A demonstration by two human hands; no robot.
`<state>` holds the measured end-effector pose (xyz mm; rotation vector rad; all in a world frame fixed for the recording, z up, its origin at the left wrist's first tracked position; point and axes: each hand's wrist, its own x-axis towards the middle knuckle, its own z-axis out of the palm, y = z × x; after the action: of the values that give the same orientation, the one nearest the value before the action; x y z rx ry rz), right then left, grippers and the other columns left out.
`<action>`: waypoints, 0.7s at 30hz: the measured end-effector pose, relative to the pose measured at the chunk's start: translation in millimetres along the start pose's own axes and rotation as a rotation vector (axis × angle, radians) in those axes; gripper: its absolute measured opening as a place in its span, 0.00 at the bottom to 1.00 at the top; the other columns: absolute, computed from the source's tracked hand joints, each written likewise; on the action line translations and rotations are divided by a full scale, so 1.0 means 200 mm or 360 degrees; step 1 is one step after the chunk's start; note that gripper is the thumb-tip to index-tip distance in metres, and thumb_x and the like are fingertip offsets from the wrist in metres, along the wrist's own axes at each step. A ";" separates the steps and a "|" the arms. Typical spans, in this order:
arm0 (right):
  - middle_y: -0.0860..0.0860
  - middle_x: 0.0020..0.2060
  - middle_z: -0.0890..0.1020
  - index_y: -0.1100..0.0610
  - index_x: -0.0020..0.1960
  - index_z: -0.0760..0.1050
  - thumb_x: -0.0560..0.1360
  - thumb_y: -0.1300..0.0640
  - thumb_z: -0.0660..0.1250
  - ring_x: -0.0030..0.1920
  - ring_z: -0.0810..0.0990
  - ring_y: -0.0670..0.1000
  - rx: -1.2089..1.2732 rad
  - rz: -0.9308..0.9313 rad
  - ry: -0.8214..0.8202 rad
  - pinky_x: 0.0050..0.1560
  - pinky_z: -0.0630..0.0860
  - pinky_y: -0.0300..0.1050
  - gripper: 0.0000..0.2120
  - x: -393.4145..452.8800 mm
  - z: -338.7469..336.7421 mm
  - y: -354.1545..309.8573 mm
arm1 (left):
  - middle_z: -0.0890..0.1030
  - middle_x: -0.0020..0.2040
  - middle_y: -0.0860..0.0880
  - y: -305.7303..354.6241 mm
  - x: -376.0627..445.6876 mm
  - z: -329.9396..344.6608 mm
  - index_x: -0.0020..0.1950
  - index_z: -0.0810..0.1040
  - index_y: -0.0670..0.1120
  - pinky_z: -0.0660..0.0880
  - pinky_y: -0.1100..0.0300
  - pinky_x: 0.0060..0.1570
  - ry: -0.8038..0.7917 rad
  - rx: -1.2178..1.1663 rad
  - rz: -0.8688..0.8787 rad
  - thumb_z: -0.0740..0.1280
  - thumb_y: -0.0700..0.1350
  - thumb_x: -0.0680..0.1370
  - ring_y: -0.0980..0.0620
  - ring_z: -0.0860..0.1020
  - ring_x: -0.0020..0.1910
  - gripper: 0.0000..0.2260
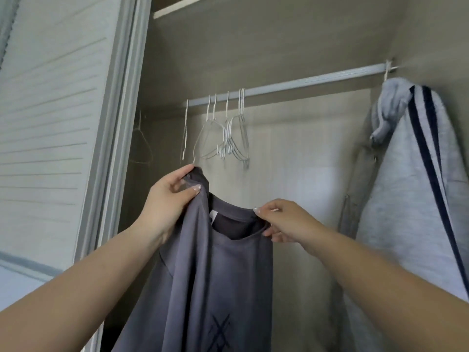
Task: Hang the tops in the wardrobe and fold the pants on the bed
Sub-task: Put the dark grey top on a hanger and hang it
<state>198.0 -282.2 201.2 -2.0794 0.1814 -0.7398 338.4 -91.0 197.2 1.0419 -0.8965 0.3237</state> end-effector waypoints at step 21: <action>0.51 0.33 0.72 0.57 0.33 0.66 0.78 0.45 0.61 0.42 0.75 0.56 -0.0349 -0.0551 0.0348 0.38 0.66 0.42 0.20 0.99 0.06 -0.66 | 0.83 0.54 0.48 -0.05 0.50 0.10 0.61 0.78 0.49 0.71 0.57 0.63 -0.0033 0.0400 0.0136 0.68 0.29 0.73 0.52 0.79 0.57 0.21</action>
<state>347.0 -273.0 387.2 -2.2635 0.0217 -1.2051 396.5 -129.1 272.4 1.2417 -0.9371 0.5081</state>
